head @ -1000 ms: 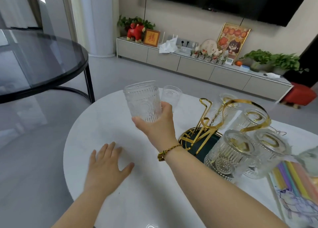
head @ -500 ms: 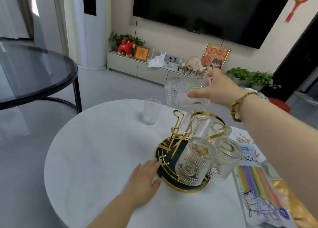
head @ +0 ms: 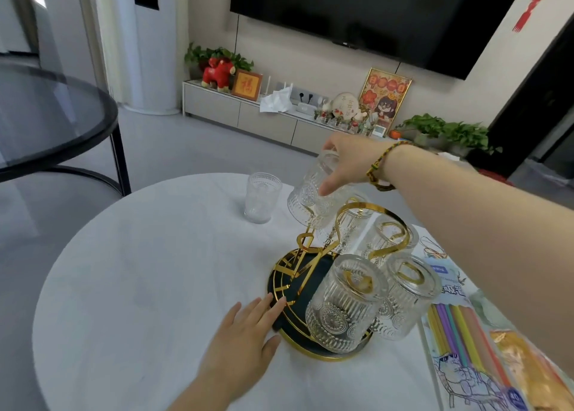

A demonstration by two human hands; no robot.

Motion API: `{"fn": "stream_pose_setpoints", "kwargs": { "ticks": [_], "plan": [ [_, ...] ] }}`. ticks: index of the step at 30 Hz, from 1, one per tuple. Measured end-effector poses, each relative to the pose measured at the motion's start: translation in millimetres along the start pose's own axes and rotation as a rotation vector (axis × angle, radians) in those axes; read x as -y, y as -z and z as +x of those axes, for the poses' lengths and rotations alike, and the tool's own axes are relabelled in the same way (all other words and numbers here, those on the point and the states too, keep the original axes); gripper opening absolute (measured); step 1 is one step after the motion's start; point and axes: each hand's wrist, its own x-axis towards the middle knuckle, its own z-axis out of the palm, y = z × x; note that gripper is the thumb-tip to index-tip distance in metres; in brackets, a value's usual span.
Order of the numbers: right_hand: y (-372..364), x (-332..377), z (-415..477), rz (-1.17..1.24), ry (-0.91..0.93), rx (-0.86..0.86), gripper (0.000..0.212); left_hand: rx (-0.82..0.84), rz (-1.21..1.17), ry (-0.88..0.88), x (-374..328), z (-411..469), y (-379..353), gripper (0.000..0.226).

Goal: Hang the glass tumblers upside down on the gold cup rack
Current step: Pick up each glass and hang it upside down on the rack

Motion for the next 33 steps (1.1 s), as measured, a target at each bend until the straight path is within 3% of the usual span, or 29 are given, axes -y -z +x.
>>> {"fn": "stream_pose_setpoints", "kwargs": {
  "ticks": [10, 21, 29, 33],
  "plan": [
    [-35, 16, 21, -0.153, -0.034, 0.22, 0.083, -0.027, -0.006, -0.014, 2, 0, -4, 0.052],
    [-49, 22, 25, -0.251, -0.066, 0.273, 0.085, -0.033, -0.022, -0.017, 6, 3, -7, 0.052],
    [-42, 19, 21, -0.157, -0.089, 0.198, 0.091, -0.007, -0.063, -0.033, 6, 0, 0, 0.053],
    [-29, 27, 2, -0.012, -0.089, -0.013, 0.076, -0.071, -0.128, 0.045, 26, -11, 19, 0.05]
  ]
}}
